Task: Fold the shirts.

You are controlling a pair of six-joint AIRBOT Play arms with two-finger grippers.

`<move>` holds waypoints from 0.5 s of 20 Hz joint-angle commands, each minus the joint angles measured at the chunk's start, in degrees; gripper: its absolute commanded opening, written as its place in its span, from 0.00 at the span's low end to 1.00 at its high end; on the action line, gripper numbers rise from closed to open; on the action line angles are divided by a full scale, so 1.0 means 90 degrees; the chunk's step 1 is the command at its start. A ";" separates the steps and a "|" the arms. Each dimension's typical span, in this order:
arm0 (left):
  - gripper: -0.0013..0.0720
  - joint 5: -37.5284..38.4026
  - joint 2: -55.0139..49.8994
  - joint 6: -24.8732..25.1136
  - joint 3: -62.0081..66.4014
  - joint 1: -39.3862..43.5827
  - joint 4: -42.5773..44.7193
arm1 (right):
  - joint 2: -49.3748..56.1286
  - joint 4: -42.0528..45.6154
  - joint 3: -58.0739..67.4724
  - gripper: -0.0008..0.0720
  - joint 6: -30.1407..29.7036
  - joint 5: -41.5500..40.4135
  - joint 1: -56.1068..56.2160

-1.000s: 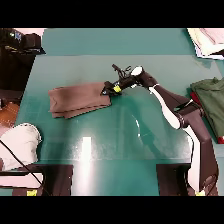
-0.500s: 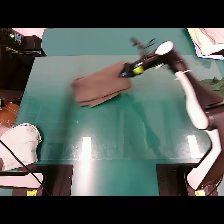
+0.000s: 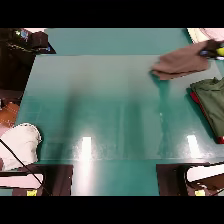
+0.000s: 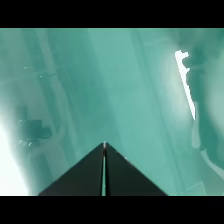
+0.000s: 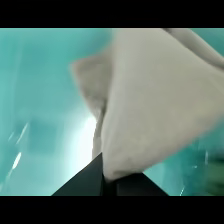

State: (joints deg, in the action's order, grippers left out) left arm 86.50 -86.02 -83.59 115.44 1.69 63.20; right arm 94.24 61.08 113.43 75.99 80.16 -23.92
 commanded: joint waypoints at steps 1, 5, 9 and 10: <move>0.05 -0.0070 0.0000 -0.0002 -0.0002 0.0289 -0.0095 | -0.0163 -0.0374 0.0002 0.02 0.0061 -0.0024 -0.1260; 0.05 -0.0117 0.0000 -0.0002 -0.0002 0.0396 -0.0070 | -0.0170 -0.1241 0.0061 0.02 0.0056 -0.0022 -0.1955; 0.05 -0.0153 0.0002 -0.0002 -0.0002 0.0396 -0.0073 | -0.0209 -0.1338 0.0542 0.03 0.0053 0.0053 -0.2023; 0.05 -0.0153 0.0000 -0.0002 -0.0005 0.0396 -0.0073 | -0.0321 -0.1331 0.0488 0.02 0.0053 -0.0007 -0.2023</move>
State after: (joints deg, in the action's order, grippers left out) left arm 85.43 -86.02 -83.59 115.44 5.06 62.52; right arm 92.36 50.54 116.49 76.47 80.31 -40.95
